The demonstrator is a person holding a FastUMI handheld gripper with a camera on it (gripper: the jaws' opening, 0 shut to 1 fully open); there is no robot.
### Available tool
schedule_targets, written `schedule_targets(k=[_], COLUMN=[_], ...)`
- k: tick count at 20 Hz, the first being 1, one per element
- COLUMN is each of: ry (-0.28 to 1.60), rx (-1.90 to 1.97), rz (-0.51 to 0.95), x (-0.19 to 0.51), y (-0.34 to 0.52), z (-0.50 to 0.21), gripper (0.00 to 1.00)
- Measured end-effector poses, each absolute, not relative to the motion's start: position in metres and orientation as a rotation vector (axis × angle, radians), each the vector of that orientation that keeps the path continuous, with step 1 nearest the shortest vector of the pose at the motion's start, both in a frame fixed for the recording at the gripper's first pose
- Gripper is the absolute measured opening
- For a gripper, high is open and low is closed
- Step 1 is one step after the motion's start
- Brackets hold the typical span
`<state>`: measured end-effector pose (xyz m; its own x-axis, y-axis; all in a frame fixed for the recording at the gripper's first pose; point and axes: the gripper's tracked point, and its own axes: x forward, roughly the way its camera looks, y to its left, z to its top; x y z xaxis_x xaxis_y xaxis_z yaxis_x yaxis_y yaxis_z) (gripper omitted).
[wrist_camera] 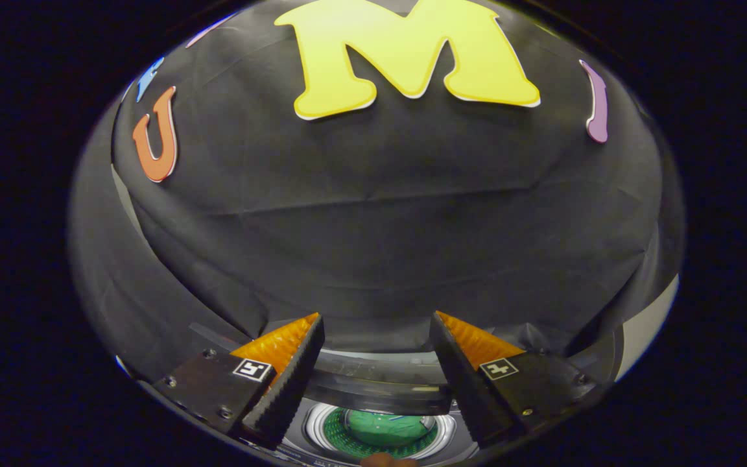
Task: Put the clothes into the washing machine and then close the washing machine lid.
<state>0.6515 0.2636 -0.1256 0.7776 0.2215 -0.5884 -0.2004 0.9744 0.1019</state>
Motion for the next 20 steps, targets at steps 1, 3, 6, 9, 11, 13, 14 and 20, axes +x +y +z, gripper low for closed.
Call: schedule_targets(k=[1, 3, 6, 9, 11, 13, 14, 20], ry=[0.632, 0.627, 0.620, 0.606, 0.588, 0.571, 0.557, 0.492], rx=[0.024, 0.024, 0.014, 0.013, 0.008, 0.008, 0.005, 0.003], rz=[0.233, 0.234, 0.240, 0.246, 0.248, 0.245, 0.244, 0.228], x=[0.655, 0.653, 0.649, 0.646, 0.644, 0.642, 0.642, 0.634], y=[0.263, 0.262, 0.262, 0.262, 0.263, 0.263, 0.263, 0.261], z=[-0.125, -0.126, -0.128, -0.127, -0.126, -0.126, -0.125, -0.123], gripper=[1.00, 1.00, 1.00, 1.00, 1.00, 1.00, 1.00, 1.00])
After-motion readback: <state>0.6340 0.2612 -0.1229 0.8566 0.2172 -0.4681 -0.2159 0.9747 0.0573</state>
